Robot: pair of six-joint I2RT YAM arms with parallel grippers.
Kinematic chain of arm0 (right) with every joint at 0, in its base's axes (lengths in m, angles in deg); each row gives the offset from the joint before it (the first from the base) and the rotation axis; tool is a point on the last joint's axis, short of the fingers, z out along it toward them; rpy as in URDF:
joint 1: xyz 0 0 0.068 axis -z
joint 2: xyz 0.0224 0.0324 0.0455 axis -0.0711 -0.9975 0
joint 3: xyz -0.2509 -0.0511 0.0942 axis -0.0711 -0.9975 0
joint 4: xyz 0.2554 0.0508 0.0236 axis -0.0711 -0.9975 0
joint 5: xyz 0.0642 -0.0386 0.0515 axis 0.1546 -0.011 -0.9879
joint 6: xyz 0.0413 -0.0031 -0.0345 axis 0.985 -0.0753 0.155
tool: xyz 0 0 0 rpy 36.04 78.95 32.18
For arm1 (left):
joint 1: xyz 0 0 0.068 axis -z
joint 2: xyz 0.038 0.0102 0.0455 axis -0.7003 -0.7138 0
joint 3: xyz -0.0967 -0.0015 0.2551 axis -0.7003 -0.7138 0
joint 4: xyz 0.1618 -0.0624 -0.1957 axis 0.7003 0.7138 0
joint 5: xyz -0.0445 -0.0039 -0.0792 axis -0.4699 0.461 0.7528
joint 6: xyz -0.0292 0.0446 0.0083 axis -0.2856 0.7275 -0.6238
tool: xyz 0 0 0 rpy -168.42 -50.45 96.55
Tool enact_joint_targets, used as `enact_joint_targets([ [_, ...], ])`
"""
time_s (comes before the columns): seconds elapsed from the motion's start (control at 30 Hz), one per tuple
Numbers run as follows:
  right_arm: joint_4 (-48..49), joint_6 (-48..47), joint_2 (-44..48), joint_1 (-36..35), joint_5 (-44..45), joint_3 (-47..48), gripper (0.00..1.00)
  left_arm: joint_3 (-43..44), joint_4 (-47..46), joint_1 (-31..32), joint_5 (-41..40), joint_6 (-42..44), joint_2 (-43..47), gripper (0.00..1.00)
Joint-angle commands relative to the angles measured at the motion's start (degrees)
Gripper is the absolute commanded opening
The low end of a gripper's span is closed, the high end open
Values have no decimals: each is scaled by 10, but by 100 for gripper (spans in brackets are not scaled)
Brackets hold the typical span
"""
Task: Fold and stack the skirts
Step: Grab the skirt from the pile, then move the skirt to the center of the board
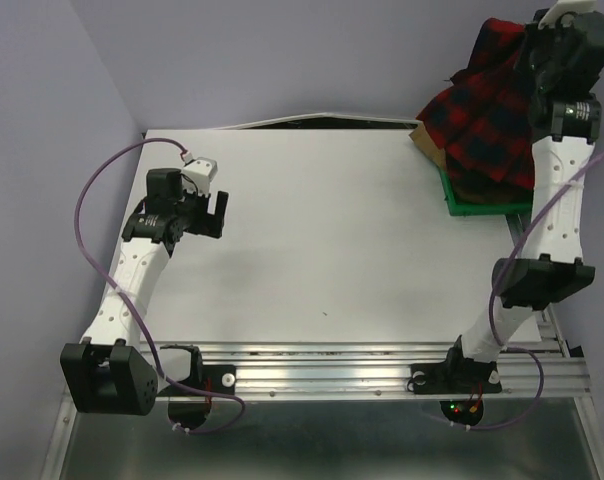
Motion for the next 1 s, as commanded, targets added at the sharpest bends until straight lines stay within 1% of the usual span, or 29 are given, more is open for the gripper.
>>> enact_joint_targets([
  [0.0, 80, 80, 82, -5, -126, 15, 1, 29, -23, -6, -6, -19, 21, 99],
  [0.03, 95, 95, 92, -5, -173, 12, 1, 32, -25, -11, 5, -21, 24, 99],
  [0.1, 116, 159, 125, -5, -232, -15, 1, 35, -27, -34, 23, -27, 26, 99],
  [0.13, 157, 186, 136, -5, -284, -33, 1, 37, -31, -45, 49, -30, 28, 99],
  [0.17, 178, 212, 148, -5, -308, -53, 1, 38, -34, -61, 62, -32, 28, 99],
  [0.2, 200, 263, 157, -14, -329, -73, 1, 40, -38, -72, 74, -35, 30, 99],
  [0.23, 223, 281, 166, -21, -371, -101, 1, 41, -46, -91, 86, -40, 34, 99],
  [0.3, 205, 322, 161, -81, -392, -107, 1, 41, -56, -109, 123, -46, 42, 99],
  [0.33, 199, 322, 161, -81, -399, -109, 1, 41, -61, -111, 124, -46, 42, 99],
  [0.37, 193, 333, 152, -96, -406, -112, 1, 40, -63, -113, 135, -47, 49, 99],
  [0.4, 188, 356, 148, -124, -412, -116, 1, 38, -67, -113, 140, -47, 53, 99],
  [0.47, 180, 379, 137, -152, -439, -131, 1, 33, -78, -113, 153, -48, 67, 99],
  [0.5, 177, 396, 128, -176, -449, -136, 1, 31, -82, -114, 158, -48, 71, 99],
  [0.6, 173, 417, 124, -195, -481, -173, 1, 23, -92, -114, 178, -41, 87, 99],
  [0.67, 162, 398, 129, -195, -485, -220, 1, 14, -92, -114, 197, -29, 97, 99],
  [0.7, 142, 342, 133, -195, -482, -233, 1, 10, -93, -114, 203, -22, 100, 99],
  [0.73, 90, 313, 140, -195, -476, -248, 1, -3, -95, -114, 212, -5, 107, 99],
  [0.77, 65, 282, 144, -195, -477, -265, 1, -11, -96, -114, 239, 10, 109, 99],
  [0.8, 37, 215, 148, -195, -478, -303, 1, -20, -96, -114, 253, 26, 114, 99],
  [0.83, -19, 178, 156, -195, -469, -325, 1, -29, -97, -114, 270, 55, 117, 99],
  [0.9, -62, 93, 165, -195, -440, -376, 1, -53, -97, -112, 298, 80, 123, 98],
  [0.93, -72, 67, 177, -189, -412, -443, 1, -67, -99, -104, 293, 100, 119, 98],
  [0.97, -77, 39, 182, -189, -399, -477, 1, -72, -100, -99, 288, 109, 115, 97],
])
